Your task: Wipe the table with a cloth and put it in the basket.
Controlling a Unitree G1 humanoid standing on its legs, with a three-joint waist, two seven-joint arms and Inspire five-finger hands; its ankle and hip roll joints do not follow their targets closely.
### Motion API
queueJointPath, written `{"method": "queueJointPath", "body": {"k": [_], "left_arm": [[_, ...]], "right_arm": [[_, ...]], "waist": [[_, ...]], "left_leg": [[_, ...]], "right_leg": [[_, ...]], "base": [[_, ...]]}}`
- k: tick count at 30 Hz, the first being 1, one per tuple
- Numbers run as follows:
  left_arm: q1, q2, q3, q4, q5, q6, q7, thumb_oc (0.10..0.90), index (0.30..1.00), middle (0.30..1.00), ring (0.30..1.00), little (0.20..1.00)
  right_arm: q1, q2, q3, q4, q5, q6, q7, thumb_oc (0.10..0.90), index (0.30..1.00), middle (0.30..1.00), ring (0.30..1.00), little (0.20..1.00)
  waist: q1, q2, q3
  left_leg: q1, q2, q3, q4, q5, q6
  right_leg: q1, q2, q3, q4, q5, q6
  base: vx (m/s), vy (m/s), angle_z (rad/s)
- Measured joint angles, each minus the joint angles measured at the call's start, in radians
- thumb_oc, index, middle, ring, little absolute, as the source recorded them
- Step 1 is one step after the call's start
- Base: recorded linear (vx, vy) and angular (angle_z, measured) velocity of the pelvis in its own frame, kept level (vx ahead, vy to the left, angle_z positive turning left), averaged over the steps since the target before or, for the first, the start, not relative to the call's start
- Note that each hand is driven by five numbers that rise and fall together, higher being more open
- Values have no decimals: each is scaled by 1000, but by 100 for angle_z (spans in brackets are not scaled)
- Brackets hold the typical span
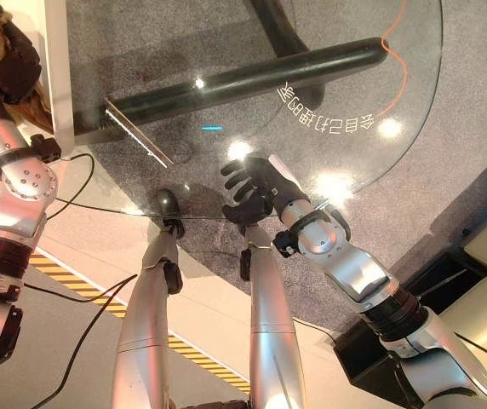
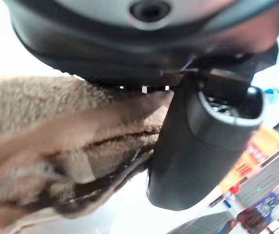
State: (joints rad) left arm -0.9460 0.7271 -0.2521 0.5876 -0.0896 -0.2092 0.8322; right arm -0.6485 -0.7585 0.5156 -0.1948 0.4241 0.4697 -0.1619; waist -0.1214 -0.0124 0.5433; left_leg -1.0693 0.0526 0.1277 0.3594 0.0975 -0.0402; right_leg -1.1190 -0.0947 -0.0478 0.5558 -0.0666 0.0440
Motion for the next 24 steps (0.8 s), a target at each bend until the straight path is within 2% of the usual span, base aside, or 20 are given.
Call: {"method": "queueJointPath", "body": {"k": [9,24], "left_arm": [[-65,29,-12,75,-125,34,-61,800,900,900,900,900],[-102,37,-17,117,-168,44,-83,800,900,900,900,900]], "right_arm": [[-35,4,26,39,16,-41,8,800,900,900,900,900],[-50,10,31,58,17,-56,27,800,900,900,900,900]], "waist": [[-10,-8,-2],[-18,-16,-5]], "left_leg": [[-9,7,1,9,-6,-8],[-15,8,-4,6,4,-10]], "right_leg": [[-5,9,0,-8,11,2],[-4,10,-6,-19,19,4]], "base": [[-18,-5,-3],[-8,-14,0]]}}
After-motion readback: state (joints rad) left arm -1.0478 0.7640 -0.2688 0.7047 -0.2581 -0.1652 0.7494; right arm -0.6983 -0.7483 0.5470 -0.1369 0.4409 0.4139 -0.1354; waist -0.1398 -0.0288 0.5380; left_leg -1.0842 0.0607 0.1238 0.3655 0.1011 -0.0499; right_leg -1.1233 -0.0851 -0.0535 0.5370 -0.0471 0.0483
